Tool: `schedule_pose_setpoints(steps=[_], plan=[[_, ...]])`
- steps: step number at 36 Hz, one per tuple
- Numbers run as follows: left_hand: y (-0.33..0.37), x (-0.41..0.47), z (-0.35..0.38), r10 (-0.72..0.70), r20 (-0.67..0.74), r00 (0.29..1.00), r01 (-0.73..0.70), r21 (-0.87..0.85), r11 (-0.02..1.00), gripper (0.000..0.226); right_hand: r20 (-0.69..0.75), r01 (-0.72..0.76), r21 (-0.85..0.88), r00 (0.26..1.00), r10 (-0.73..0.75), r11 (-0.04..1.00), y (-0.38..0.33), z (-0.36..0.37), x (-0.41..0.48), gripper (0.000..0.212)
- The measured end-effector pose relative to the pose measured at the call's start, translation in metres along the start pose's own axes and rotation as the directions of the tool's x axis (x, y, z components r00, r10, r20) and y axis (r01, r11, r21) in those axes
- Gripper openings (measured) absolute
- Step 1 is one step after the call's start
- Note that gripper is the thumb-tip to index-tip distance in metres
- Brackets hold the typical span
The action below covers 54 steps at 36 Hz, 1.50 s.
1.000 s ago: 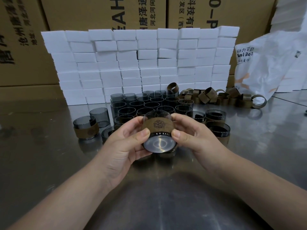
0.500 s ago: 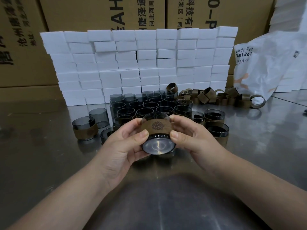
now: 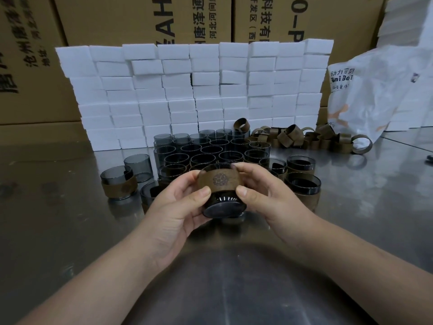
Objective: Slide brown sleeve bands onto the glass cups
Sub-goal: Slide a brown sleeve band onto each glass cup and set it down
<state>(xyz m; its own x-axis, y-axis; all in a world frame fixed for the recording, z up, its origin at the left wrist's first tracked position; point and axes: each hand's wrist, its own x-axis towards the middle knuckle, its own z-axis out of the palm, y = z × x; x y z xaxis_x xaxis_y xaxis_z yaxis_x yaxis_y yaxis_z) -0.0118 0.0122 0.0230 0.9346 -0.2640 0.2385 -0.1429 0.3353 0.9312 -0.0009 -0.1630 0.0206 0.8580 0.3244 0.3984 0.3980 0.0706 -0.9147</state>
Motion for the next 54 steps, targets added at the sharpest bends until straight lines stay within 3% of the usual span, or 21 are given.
schedule_pose_setpoints(steps=[4,7,10,16,21,28,42,54], plan=[[-0.003,0.000,0.005,0.042,-0.017,0.999,-0.041,0.035,0.999,0.049,0.086,0.028,-0.093,0.996,-0.020,0.995,0.000,0.005,-0.004,0.061],[-0.007,-0.003,0.008,0.119,-0.055,0.991,-0.107,0.193,0.975,0.053,0.091,0.016,-0.208,0.996,0.003,0.978,0.001,0.011,-0.003,0.074],[-0.013,-0.008,0.013,0.234,-0.058,0.971,-0.173,0.508,0.844,0.051,0.071,0.005,-0.376,0.997,0.023,0.926,0.002,0.014,-0.002,0.078],[-0.023,-0.008,0.012,0.362,0.058,0.930,-0.277,0.759,0.589,0.056,0.087,-0.036,-0.420,0.993,0.080,0.907,-0.001,0.016,-0.005,0.096],[-0.022,-0.008,0.012,0.451,0.040,0.892,-0.305,0.790,0.532,0.042,0.086,-0.046,-0.420,0.992,0.091,0.906,-0.004,0.023,-0.007,0.089],[-0.018,-0.010,0.015,0.591,0.085,0.802,-0.368,0.849,0.378,0.058,0.066,-0.013,-0.416,0.997,0.045,0.909,-0.008,0.029,-0.009,0.087],[-0.013,-0.011,0.018,0.626,0.126,0.770,-0.401,0.858,0.322,0.057,0.035,-0.018,-0.442,0.999,0.037,0.897,-0.005,0.031,-0.013,0.089],[-0.012,-0.013,0.018,0.641,0.130,0.756,-0.394,0.873,0.287,0.074,0.023,-0.008,-0.438,1.000,0.021,0.899,-0.003,0.033,-0.014,0.089]])
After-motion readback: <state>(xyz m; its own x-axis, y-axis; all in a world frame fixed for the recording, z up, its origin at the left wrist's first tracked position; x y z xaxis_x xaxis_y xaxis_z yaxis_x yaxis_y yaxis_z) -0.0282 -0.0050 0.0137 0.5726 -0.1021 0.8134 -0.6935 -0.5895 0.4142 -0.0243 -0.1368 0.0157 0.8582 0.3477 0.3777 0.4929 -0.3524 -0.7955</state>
